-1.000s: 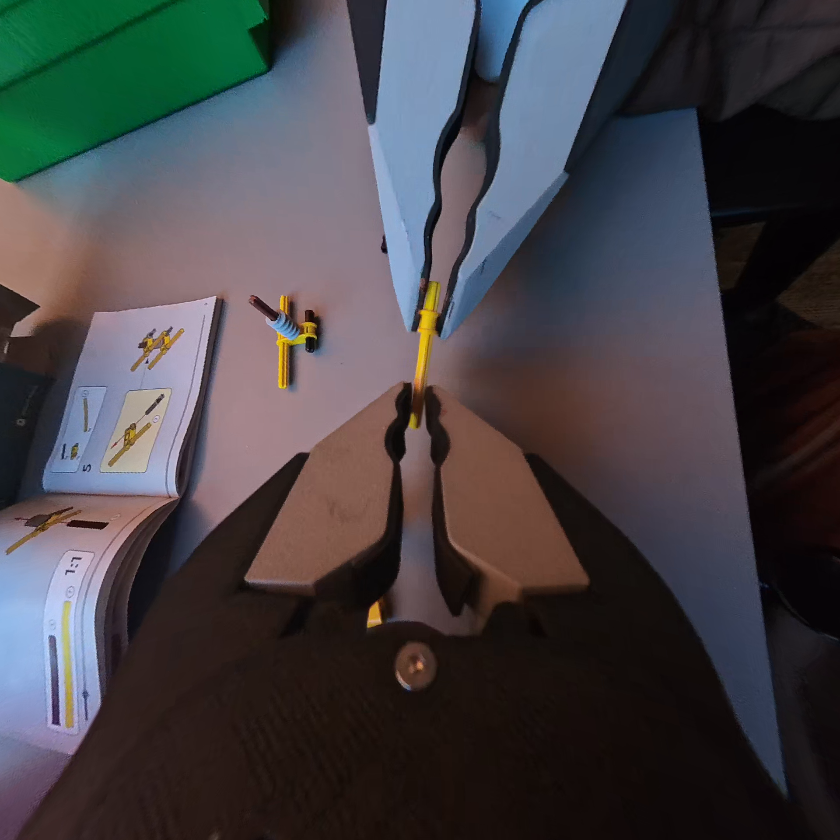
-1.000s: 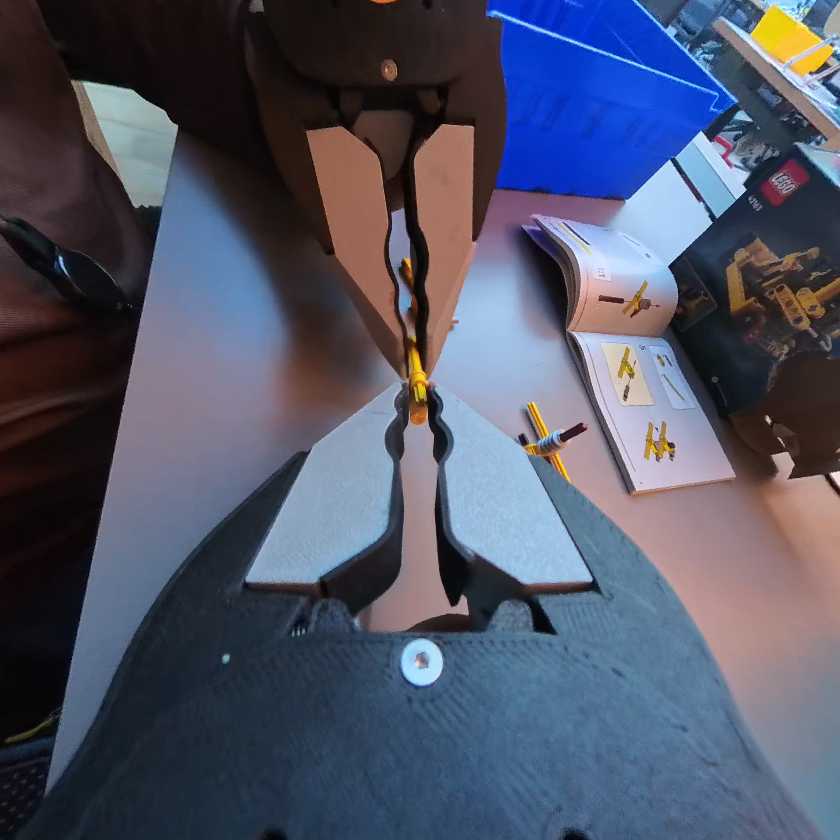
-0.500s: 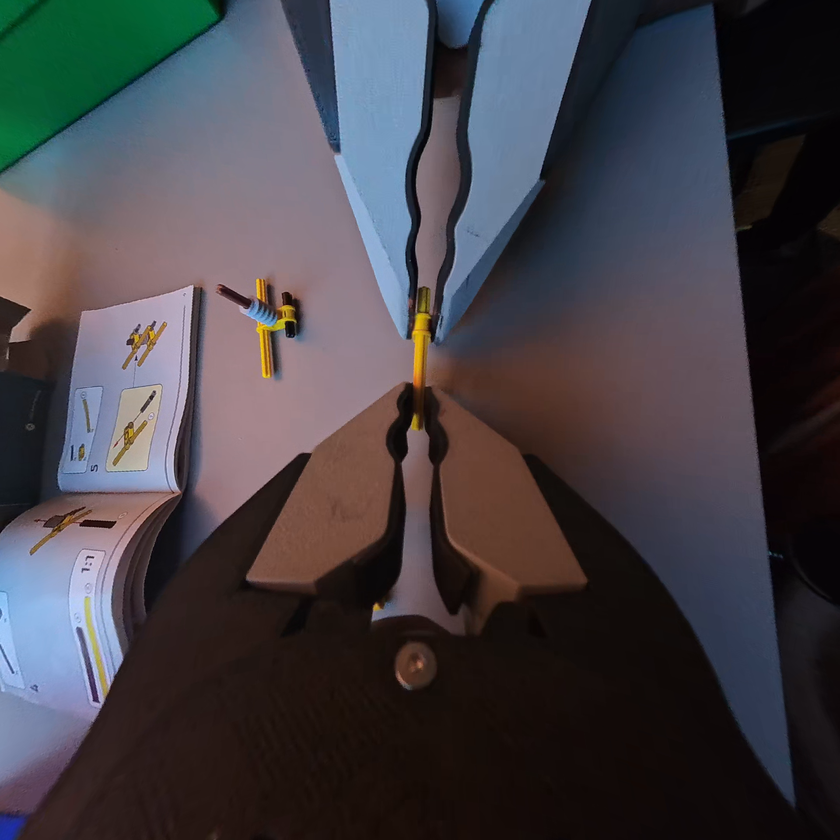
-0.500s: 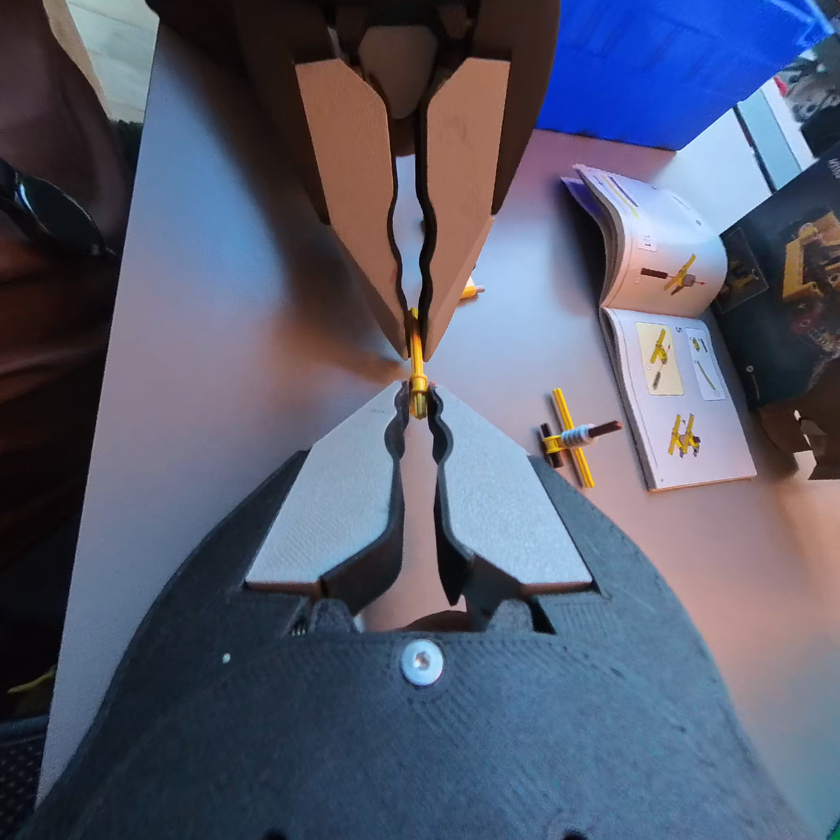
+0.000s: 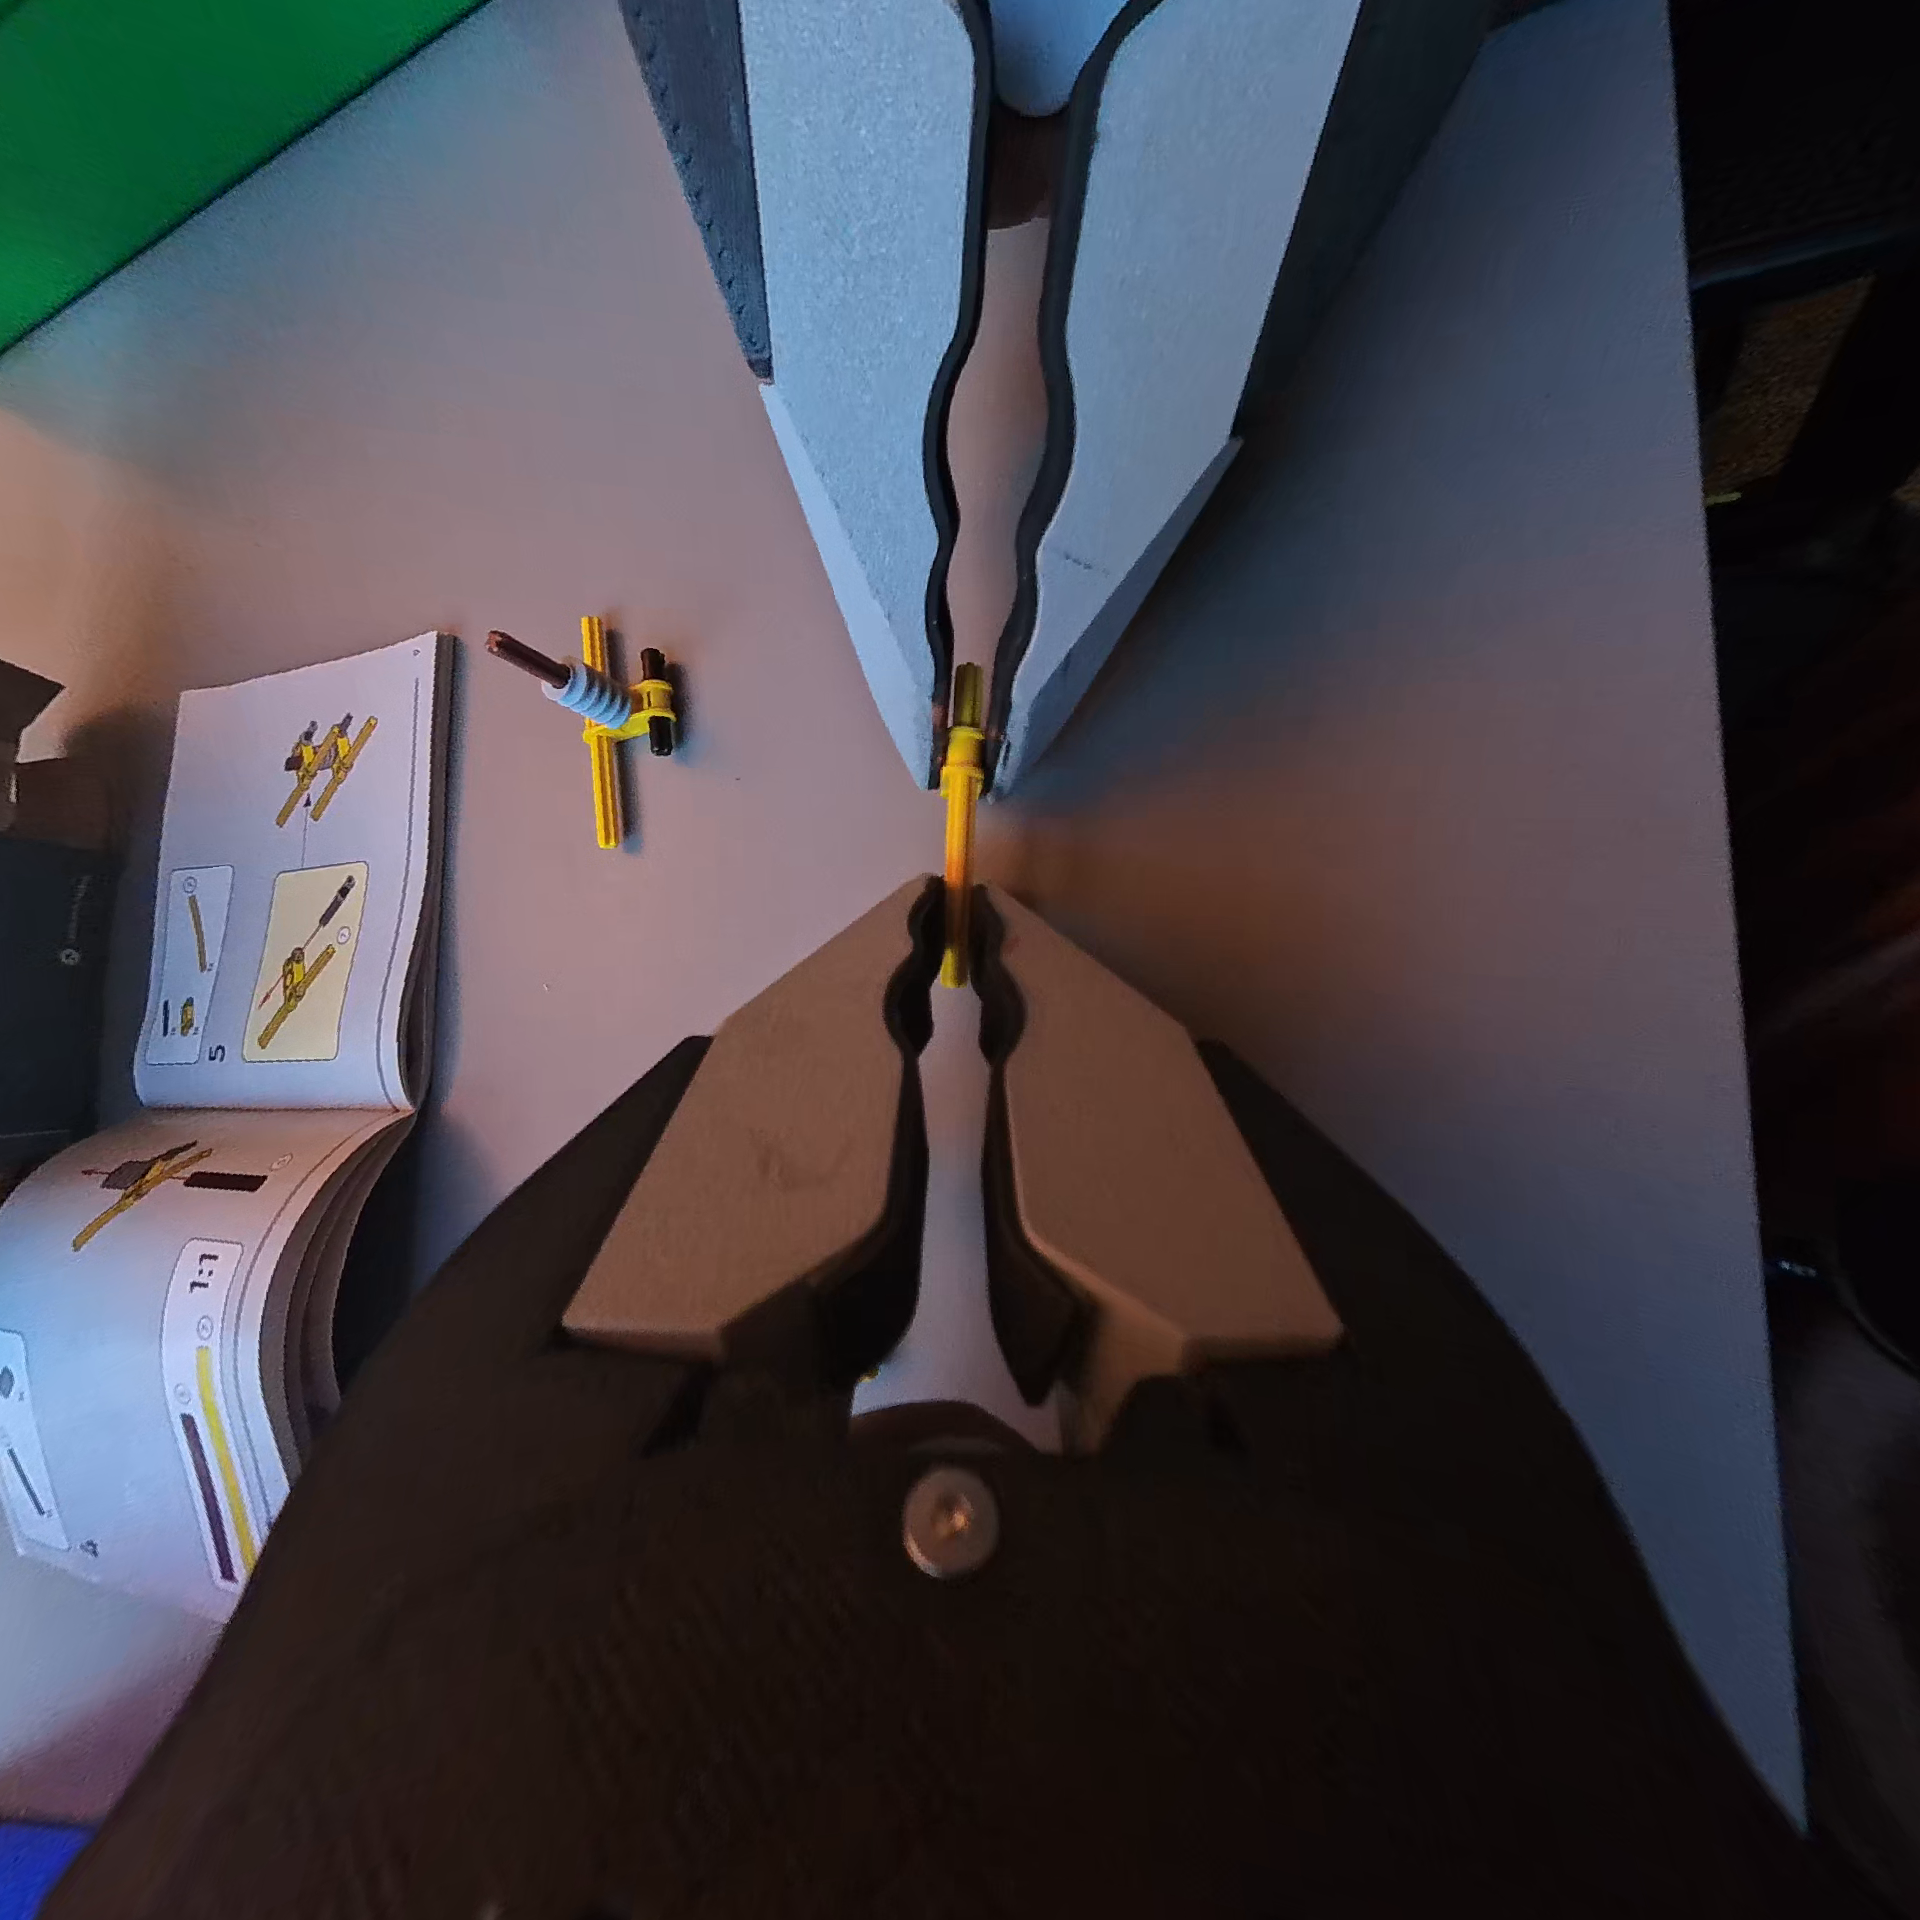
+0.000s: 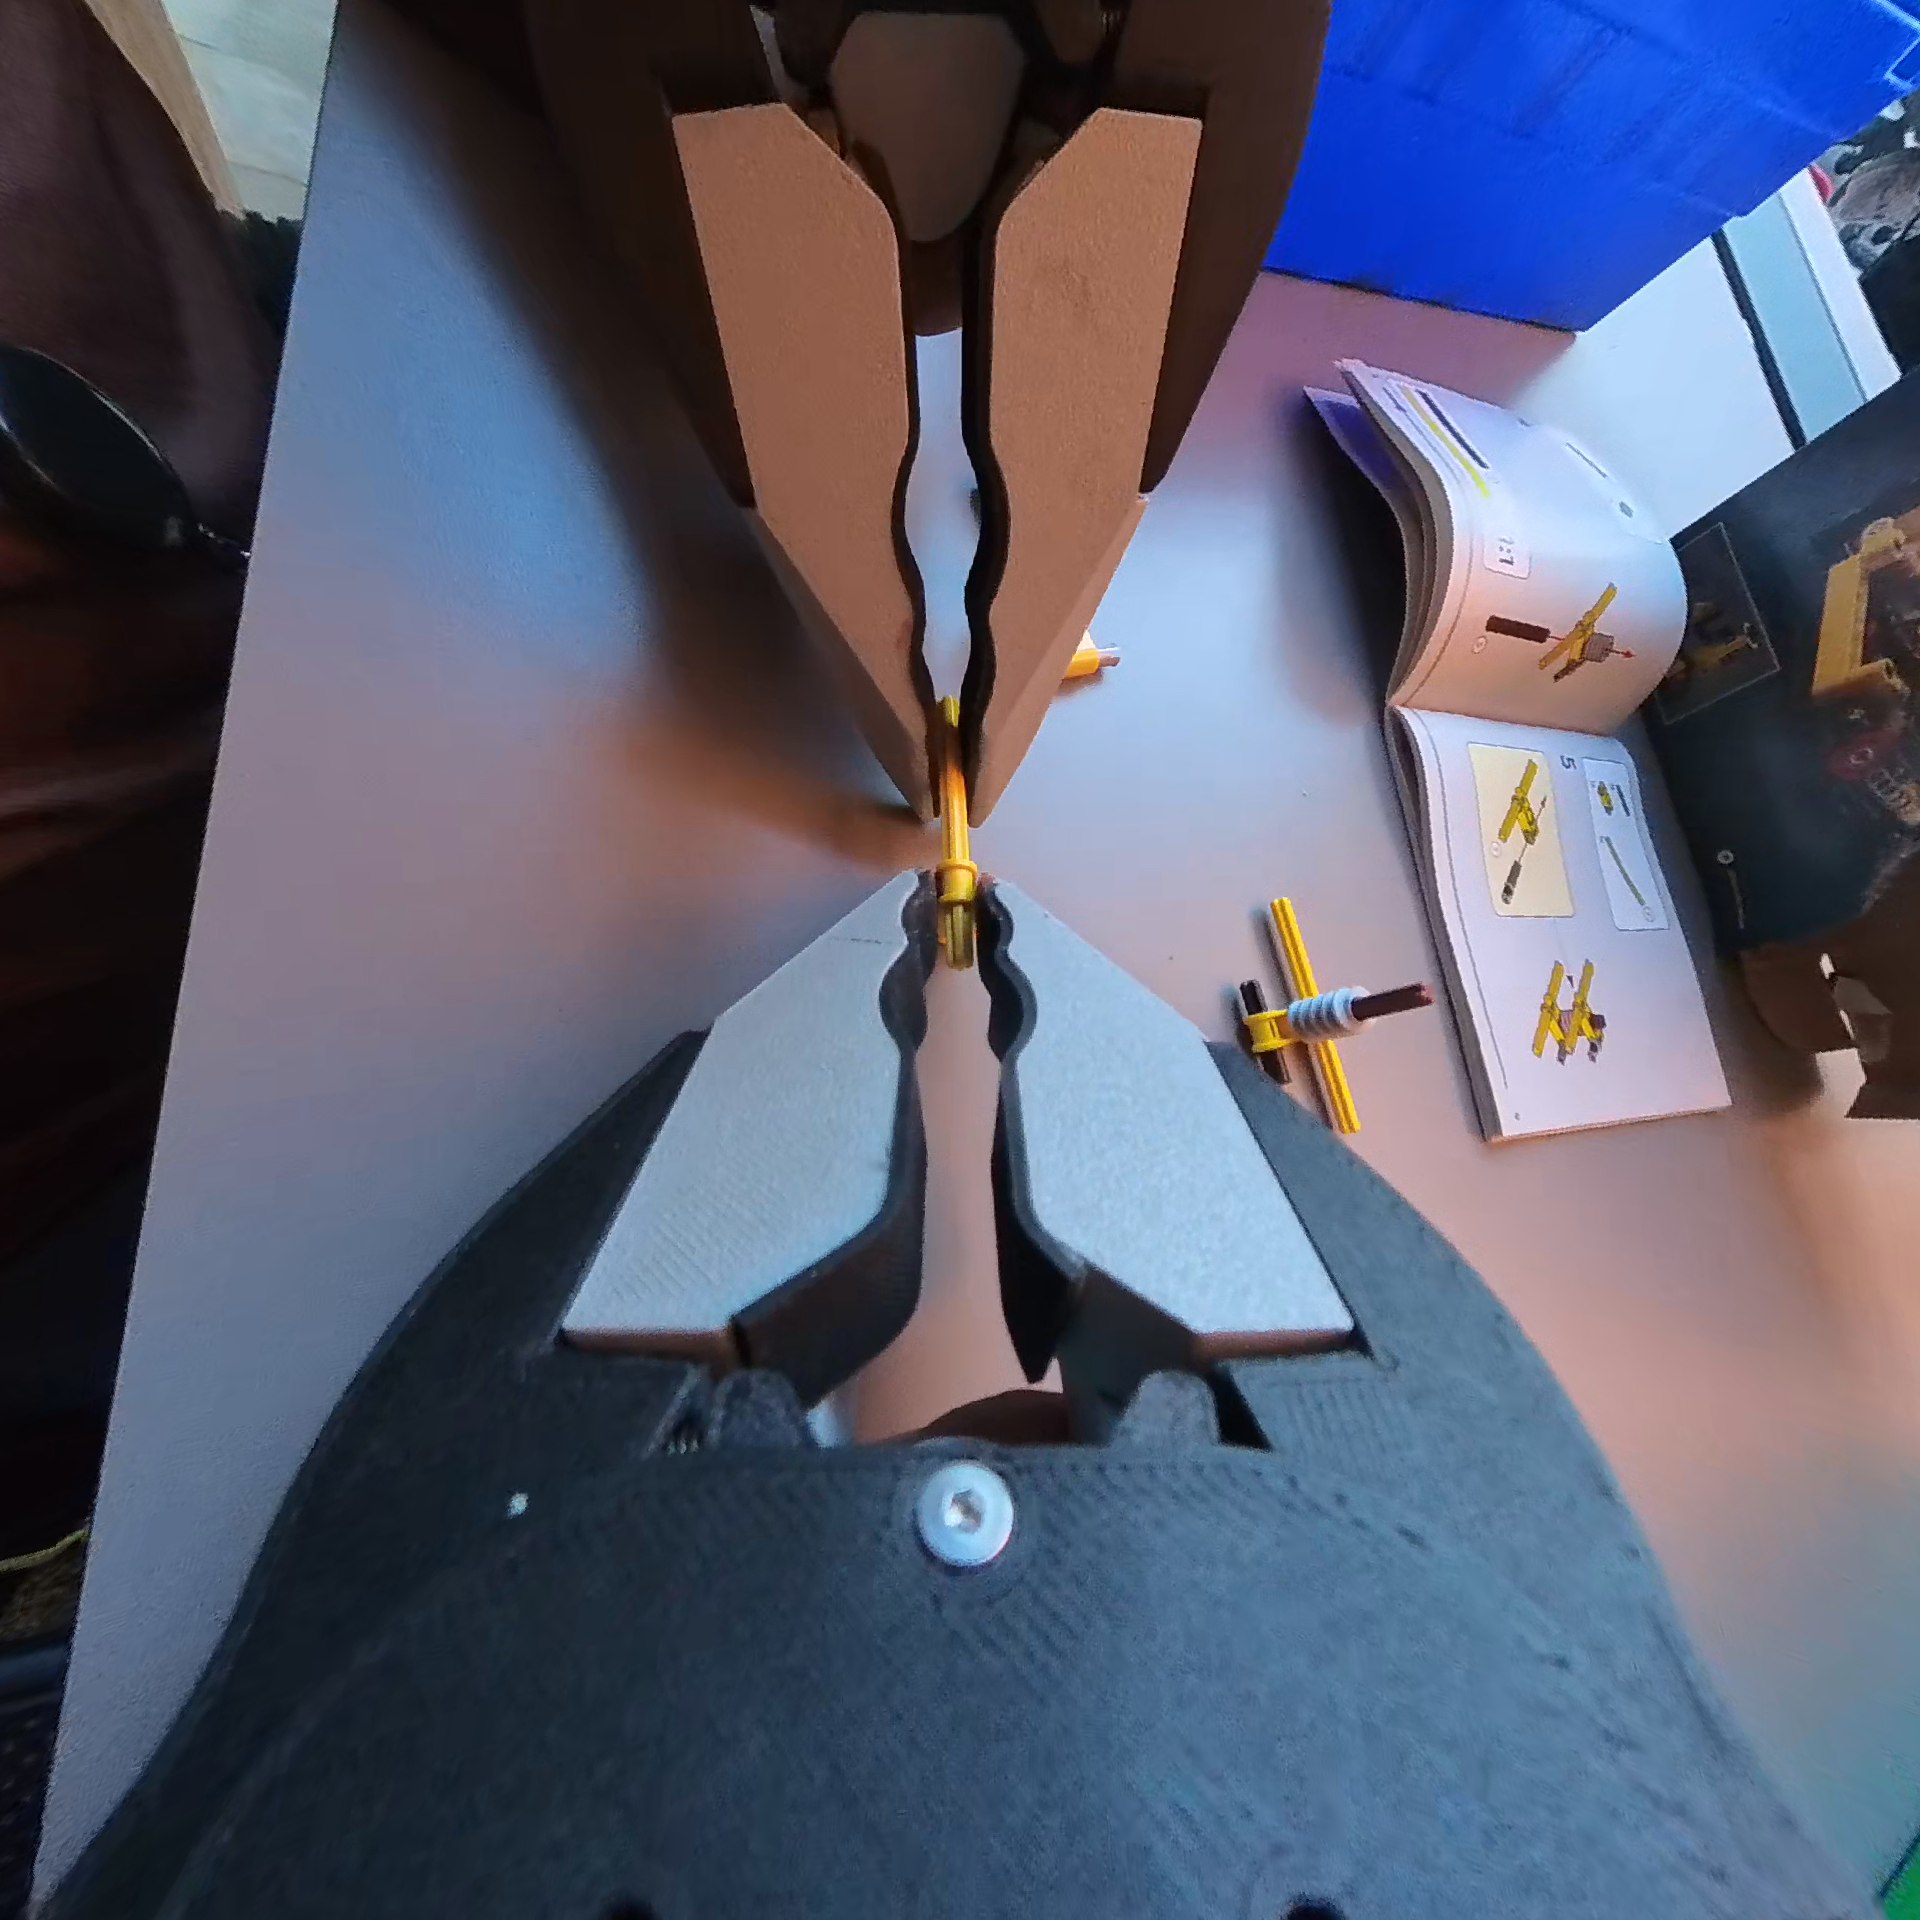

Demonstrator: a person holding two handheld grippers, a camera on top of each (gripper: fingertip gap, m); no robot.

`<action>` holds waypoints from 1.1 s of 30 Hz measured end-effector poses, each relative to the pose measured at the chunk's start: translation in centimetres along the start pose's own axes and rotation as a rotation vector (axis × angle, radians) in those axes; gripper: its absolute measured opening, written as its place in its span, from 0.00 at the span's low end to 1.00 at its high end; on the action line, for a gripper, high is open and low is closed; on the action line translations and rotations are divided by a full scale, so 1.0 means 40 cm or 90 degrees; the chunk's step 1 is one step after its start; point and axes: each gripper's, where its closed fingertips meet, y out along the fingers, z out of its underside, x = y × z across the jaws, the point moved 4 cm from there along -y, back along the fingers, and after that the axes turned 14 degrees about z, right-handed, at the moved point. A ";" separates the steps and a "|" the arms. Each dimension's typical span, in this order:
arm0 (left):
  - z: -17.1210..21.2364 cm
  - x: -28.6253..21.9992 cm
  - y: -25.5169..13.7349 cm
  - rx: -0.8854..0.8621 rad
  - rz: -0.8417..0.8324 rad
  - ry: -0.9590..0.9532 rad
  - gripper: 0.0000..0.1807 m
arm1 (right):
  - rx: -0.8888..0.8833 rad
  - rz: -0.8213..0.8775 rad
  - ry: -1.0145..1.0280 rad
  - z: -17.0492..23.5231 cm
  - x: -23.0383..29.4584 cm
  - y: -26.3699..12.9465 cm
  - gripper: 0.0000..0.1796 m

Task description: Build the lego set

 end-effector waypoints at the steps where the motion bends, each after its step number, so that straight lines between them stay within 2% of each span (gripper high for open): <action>1: 0.000 0.001 0.000 0.000 -0.001 0.000 0.00 | 0.001 0.002 -0.001 0.000 0.000 0.001 0.02; 33: -0.002 0.010 0.000 -0.001 -0.011 -0.004 0.00 | 0.008 0.015 -0.005 -0.008 -0.004 0.017 0.02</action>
